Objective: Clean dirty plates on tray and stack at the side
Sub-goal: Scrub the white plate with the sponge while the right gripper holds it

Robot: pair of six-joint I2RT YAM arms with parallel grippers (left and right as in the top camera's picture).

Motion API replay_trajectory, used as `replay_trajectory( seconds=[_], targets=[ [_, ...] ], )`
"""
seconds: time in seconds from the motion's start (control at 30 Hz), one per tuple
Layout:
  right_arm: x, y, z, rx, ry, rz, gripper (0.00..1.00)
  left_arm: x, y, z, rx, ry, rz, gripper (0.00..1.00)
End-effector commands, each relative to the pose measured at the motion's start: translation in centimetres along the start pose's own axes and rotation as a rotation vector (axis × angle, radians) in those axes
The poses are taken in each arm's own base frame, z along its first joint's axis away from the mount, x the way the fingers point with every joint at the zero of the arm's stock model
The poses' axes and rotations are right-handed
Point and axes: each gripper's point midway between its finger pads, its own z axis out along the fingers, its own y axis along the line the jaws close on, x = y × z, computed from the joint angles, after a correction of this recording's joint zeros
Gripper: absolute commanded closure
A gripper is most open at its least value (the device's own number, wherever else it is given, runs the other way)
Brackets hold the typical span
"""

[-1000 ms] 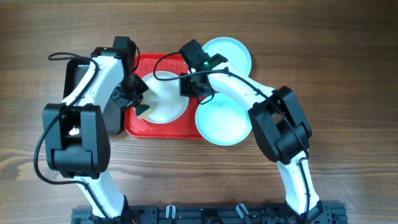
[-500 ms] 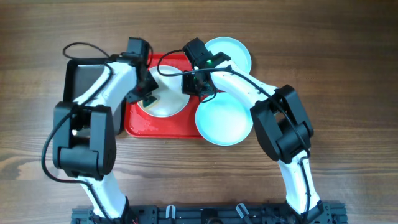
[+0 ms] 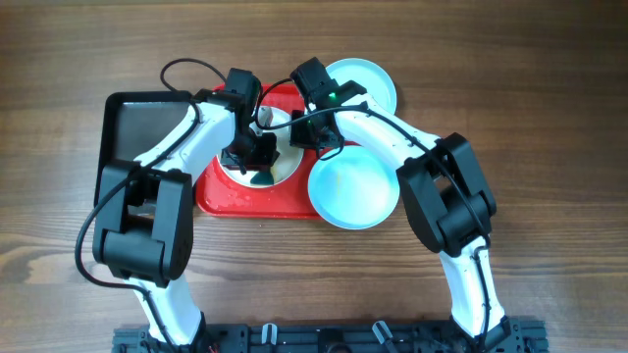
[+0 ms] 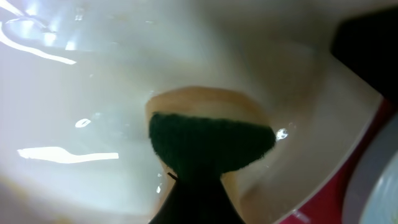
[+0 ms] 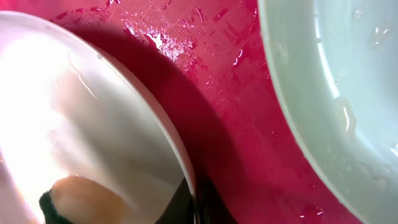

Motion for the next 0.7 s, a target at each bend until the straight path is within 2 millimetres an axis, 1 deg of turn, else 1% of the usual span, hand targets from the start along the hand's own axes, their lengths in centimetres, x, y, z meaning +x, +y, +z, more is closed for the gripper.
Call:
replay_trajectory(
  seconds=[0.0, 0.07, 0.17, 0.23, 0.3, 0.37, 0.4, 0.5, 0.57, 0.6, 0.67],
  targets=[
    [0.5, -2.0, 1.7, 0.067, 0.013, 0.001, 0.96, 0.4, 6.9, -0.1, -0.358, -0.064, -0.33, 0.96],
    [0.5, -2.0, 1.7, 0.067, 0.012, -0.001, 0.96, 0.8, 9.4, -1.3, -0.516, -0.116, -0.454, 0.96],
    [0.5, -2.0, 1.7, 0.067, 0.012, -0.002, 0.96, 1.3, 11.6, -2.8, -0.668, -0.185, -0.57, 0.96],
    [0.6, -2.0, 1.7, 0.069, 0.015, -0.005, 0.96, 1.0, 12.3, -3.4, -0.708, -0.227, -0.599, 0.96],
    [0.7, -2.1, 1.7, 0.072, 0.019, -0.005, 0.96, 0.2, 12.7, -3.8, -0.73, -0.278, -0.602, 0.96],
    [0.8, -2.2, 1.6, 0.074, 0.022, -0.006, 0.96, -1.1, 12.8, -4.0, -0.729, -0.341, -0.609, 0.96],
    [0.9, -2.2, 1.7, 0.075, 0.026, -0.006, 0.96, -2.3, 12.6, -4.0, -0.704, -0.39, -0.605, 0.96],
    [1.1, -2.4, 1.8, 0.077, 0.032, -0.005, 0.96, -4.1, 11.5, -3.8, -0.655, -0.43, -0.543, 0.96],
    [1.3, -2.5, 2.0, 0.079, 0.038, -0.003, 0.96, -5.7, 9.6, -3.1, -0.573, -0.447, -0.459, 0.96],
    [1.4, -2.6, 2.0, 0.081, 0.041, -0.003, 0.96, -6.6, 8.4, -2.7, -0.516, -0.459, -0.414, 0.96],
    [1.5, -2.7, 2.1, 0.082, 0.043, -0.003, 0.95, -8.2, 6.3, -2.3, -0.412, -0.491, -0.371, 0.96]
  ],
)
